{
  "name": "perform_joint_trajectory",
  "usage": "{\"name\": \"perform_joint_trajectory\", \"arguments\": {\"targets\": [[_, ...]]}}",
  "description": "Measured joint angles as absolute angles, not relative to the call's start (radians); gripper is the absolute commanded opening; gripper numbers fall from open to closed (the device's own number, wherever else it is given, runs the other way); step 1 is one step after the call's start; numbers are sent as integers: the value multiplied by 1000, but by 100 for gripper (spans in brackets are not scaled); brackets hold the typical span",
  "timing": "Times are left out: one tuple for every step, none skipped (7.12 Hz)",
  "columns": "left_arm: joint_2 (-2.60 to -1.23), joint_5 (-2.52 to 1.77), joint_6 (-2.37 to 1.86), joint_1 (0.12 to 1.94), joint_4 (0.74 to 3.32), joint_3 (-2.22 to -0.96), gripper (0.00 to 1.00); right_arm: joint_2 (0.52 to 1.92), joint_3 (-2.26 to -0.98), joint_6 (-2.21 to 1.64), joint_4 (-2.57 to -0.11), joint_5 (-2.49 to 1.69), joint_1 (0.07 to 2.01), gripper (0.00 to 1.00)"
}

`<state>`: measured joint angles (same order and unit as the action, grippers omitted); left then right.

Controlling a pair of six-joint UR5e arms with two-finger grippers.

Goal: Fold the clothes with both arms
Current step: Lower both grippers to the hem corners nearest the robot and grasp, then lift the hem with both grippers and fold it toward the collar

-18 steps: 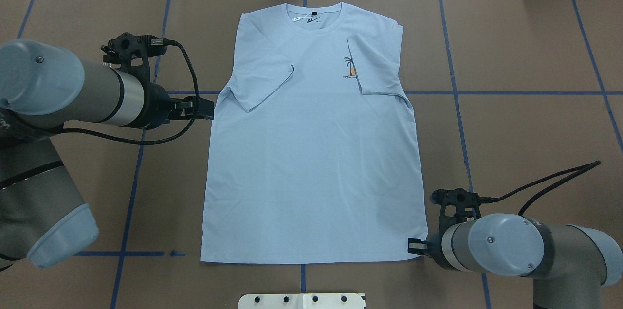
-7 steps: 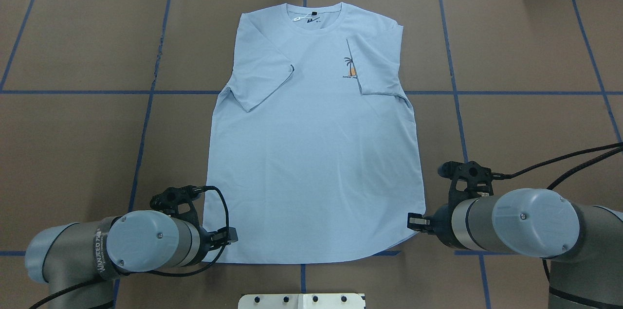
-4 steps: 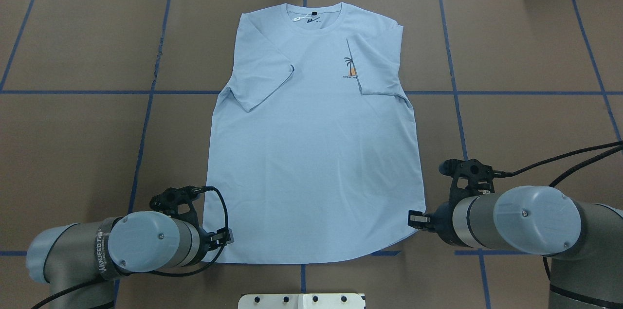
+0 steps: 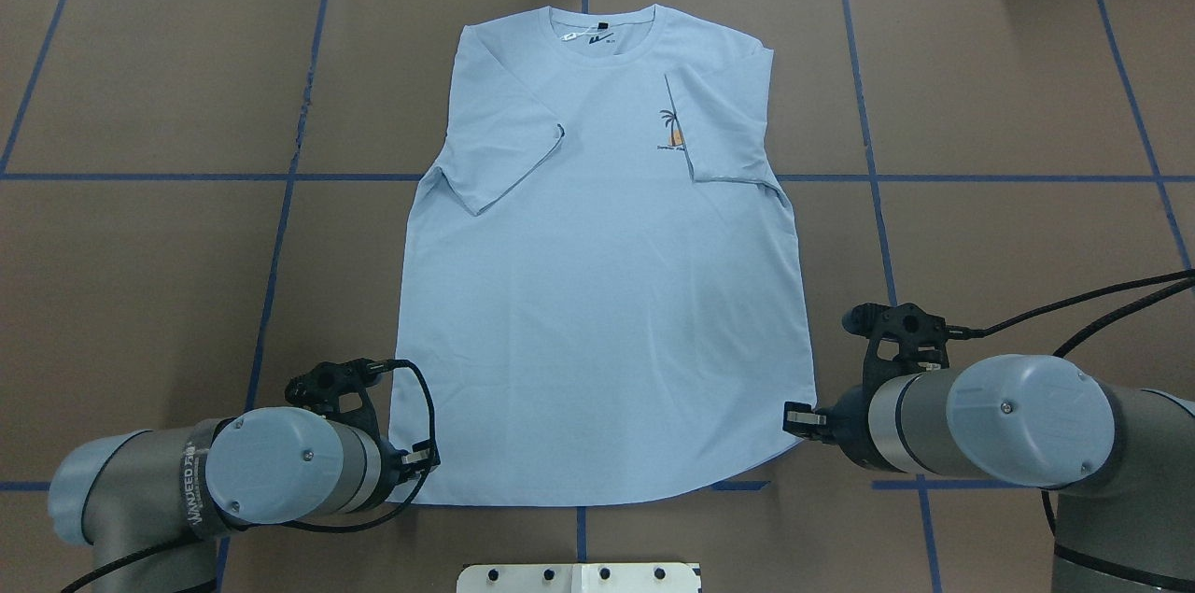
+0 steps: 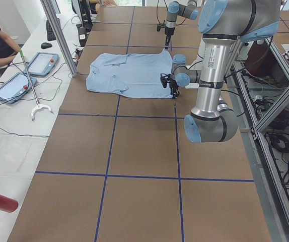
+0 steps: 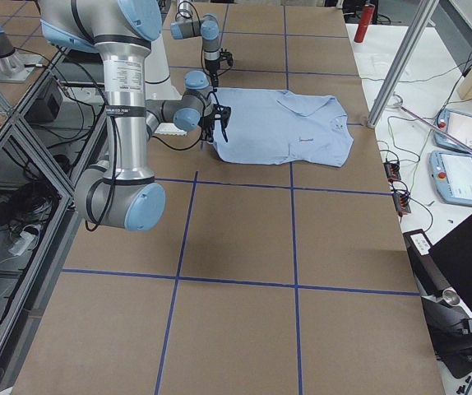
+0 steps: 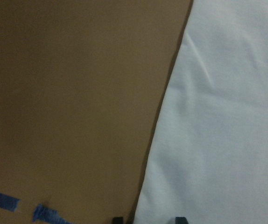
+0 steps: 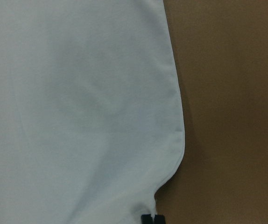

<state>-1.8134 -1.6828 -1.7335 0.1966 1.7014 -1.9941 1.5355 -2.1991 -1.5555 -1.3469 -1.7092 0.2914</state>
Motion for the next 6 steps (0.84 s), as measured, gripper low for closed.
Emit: {"name": "perform_joint_trajectory", "arguments": {"targets": [[-1814,-1683,-1733,195,1701,-1997,17,1536,-2199,-1555,-1347,-1710,293,0],[-1814,-1683,-1733,194,1700,-2000,10,1536,-2199,-1555,-1347,-1711,294,0],[-1815,-1684,-1732,194,1699,-2003,0,1536,-2200,-1555,-1347,-1715,296,0],[-1817,-1685,-1732,192,1692,-2006,0,1537,-2200,-1555,-1347,-1722,300,0],[-1819,-1687,-1731,189,1678,-2012,0,1538,-2200,-1555,-1347,-1728,303,0],[-1820,-1688,-1727,187,1661,-2032,0,1540,-2201,-1553,-1347,-1738,309,0]]}}
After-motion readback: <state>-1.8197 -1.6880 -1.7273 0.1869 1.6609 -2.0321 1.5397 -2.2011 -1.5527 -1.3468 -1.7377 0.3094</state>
